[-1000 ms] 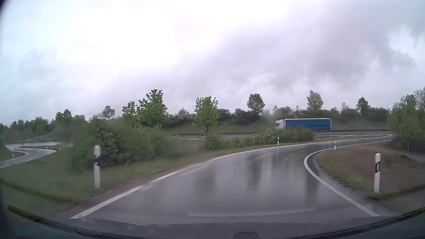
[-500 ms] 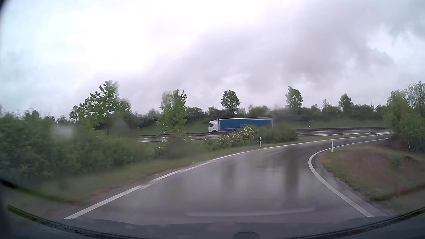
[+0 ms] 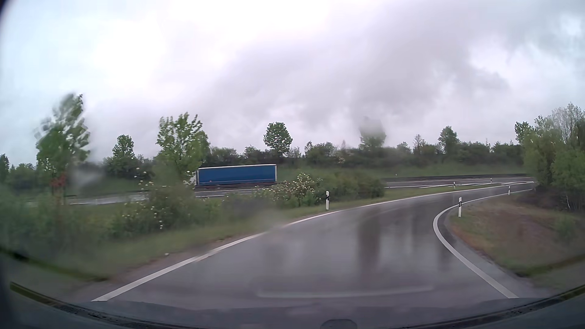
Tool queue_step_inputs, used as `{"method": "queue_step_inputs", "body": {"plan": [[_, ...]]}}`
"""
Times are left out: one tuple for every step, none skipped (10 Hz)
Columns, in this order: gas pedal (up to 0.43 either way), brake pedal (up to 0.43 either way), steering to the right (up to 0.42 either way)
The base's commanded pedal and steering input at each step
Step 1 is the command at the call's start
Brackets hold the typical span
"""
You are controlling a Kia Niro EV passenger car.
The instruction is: Follow the waypoints while adhering to traffic rules and regulations
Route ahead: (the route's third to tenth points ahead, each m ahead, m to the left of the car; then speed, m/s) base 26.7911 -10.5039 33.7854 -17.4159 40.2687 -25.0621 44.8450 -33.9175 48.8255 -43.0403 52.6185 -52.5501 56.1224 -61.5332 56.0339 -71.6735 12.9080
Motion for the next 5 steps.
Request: {"method": "queue_step_inputs", "body": {"plan": [[0.098,0.0,0.083],[0.098,0.0,0.088],[0.098,0.0,0.095],[0.098,0.0,0.1],[0.098,0.0,0.103]]}}
